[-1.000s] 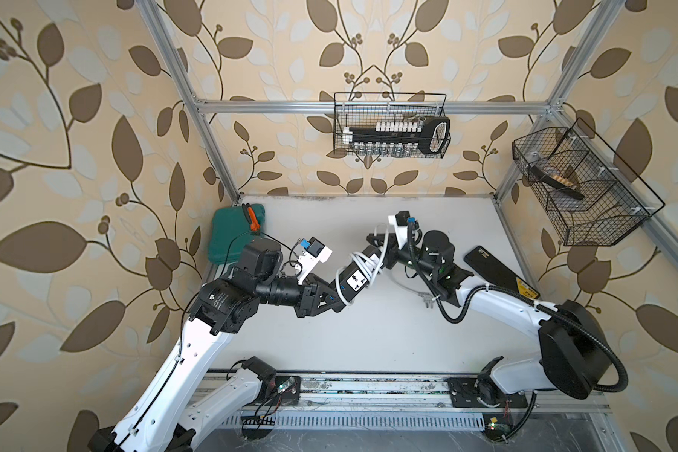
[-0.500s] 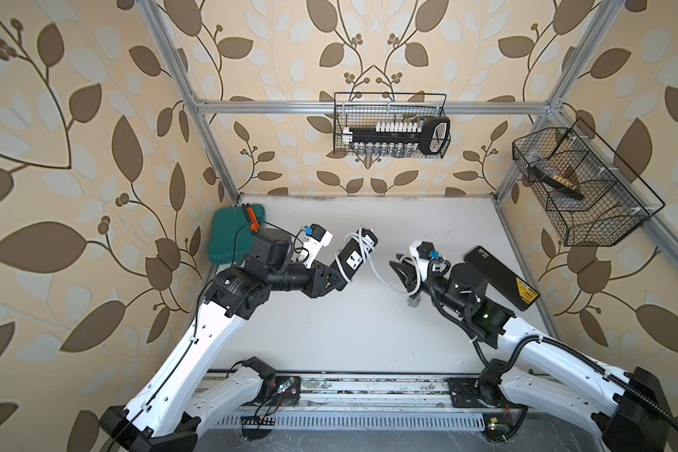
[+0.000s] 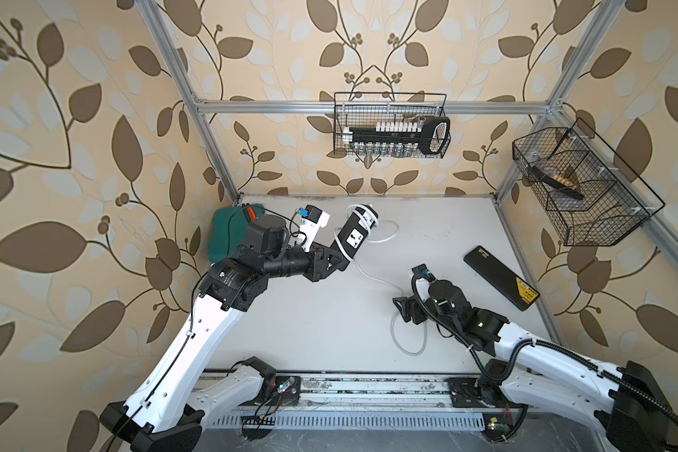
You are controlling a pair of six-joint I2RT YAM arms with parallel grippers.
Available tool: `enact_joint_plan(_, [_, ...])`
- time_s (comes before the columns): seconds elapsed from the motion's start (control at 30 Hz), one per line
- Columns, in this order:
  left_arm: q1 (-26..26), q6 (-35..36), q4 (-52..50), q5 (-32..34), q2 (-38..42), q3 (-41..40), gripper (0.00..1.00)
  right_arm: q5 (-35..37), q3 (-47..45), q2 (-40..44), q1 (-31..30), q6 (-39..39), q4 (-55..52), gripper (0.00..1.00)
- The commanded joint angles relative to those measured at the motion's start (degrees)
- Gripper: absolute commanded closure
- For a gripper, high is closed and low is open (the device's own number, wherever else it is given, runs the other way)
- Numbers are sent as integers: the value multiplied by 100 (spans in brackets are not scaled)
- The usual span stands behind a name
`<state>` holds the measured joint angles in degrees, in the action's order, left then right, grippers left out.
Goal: Unwrap the cord wrapped around the power strip
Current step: Unwrap the power cord from the power strip, then move the power cord to the center of the board.
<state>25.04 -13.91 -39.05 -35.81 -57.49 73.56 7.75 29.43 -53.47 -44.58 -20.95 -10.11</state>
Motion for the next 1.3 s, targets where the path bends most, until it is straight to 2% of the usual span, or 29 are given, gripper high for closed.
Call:
enact_joint_plan(0.0, [-52, 133, 449, -290, 37, 298, 100, -788, 370, 457, -20, -560, -1072, 17])
enact_joint_plan(0.13, [-52, 360, 236, -473, 85, 300, 100, -1546, 838, 736, -24, -287, -1180, 18])
enact_joint_plan(0.27, [-60, 400, 128, -460, 172, 230, 100, -1334, 1073, 595, 13, 20, -646, 17])
enact_joint_plan(0.37, [-60, 399, 70, -462, 221, 167, 100, -1221, 1229, 68, 94, -48, -347, 17])
enact_joint_plan(0.47, [-60, 384, 30, -466, 271, 107, 100, -1022, 1483, -662, 115, -457, -704, 18])
enact_joint_plan(0.6, [-60, 417, -15, -408, 334, 20, 100, -1235, 1568, -1450, -34, -923, -986, 22])
enact_joint_plan(0.77, [-66, 346, 10, -170, 429, -63, 100, -669, 1249, -1737, -527, -2712, -817, 24])
enact_joint_plan(0.8, [-60, 330, 11, -118, 455, -83, 100, -550, 1200, -1724, -678, -2841, -720, 24])
enact_joint_plan(0.87, [-66, 313, -18, -3, 504, -94, 100, -30, 1258, -1788, -983, -2797, -824, 24])
enact_joint_plan(1.03, [-64, 249, -69, 92, 631, -155, 100, 897, 1493, -2521, -1012, -2144, -1148, 27])
enact_joint_plan(1.2, [-66, 185, -33, 110, 760, -320, 100, 747, 1632, -3433, -1013, -1900, -793, 32])
enact_joint_plan(1.27, [-65, 186, -42, 127, 784, -350, 100, 661, 1618, -3692, -985, -1880, -545, 40])
